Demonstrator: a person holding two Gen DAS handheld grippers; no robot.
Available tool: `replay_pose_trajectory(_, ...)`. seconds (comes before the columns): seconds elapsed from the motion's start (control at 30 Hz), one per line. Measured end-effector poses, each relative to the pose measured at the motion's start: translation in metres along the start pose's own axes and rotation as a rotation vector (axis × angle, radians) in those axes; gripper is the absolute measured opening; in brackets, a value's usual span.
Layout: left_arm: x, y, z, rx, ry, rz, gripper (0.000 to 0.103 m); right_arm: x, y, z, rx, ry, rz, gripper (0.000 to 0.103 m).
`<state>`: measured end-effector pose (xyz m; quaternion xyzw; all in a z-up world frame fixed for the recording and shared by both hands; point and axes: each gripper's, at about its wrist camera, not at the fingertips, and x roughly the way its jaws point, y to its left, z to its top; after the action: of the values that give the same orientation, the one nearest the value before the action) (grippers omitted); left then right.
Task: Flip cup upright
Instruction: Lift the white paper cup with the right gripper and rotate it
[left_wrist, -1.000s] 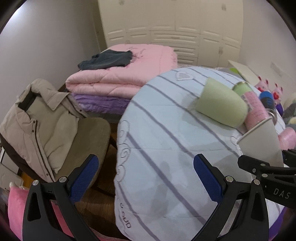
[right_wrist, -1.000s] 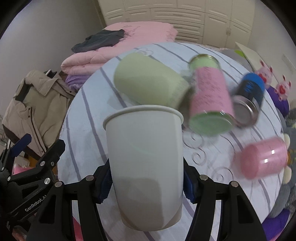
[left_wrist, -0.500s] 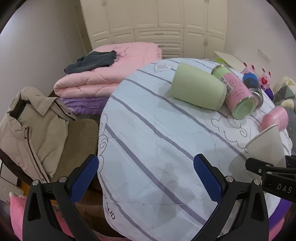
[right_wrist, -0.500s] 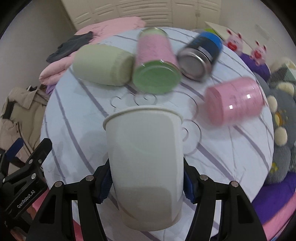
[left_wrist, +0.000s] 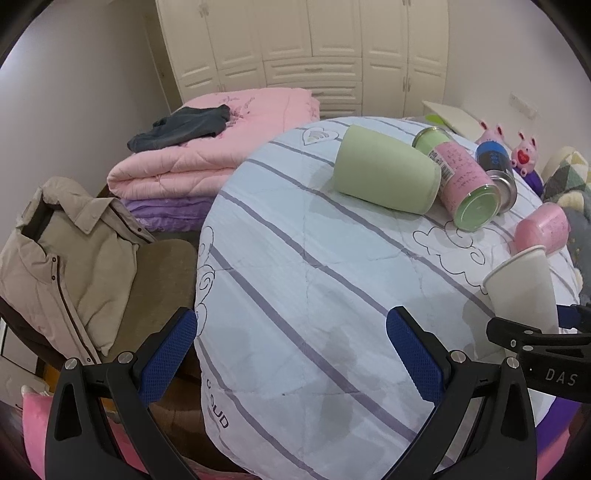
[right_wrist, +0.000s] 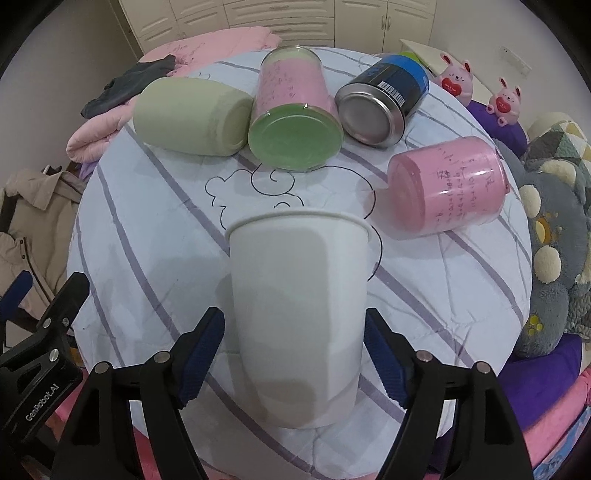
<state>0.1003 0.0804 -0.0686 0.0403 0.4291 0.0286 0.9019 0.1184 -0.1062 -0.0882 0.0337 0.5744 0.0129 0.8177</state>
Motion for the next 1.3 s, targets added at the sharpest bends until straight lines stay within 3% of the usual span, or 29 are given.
replay_pose_trajectory(0.4, -0.019, -0.011, 0.003, 0.009, -0.022, -0.001, 0.103, -0.012, -0.004, -0.002, -0.001, -0.017, 0.015, 0.077)
replay_pose_trajectory(0.7, -0.044, -0.034, 0.004, 0.021, -0.035, -0.048, 0.103, -0.042, -0.016, -0.006, -0.014, -0.092, 0.04, 0.077)
replay_pose_trajectory(0.93, -0.051, -0.055, 0.01, -0.013, -0.013, -0.054, 0.103, -0.054, -0.048, -0.008, 0.041, -0.14, 0.034, 0.078)
replay_pose_trajectory(1.3, -0.04, -0.118, 0.018, 0.048, 0.058, -0.104, 0.103, -0.045, -0.126, -0.012, 0.216, -0.144, 0.095, 0.078)
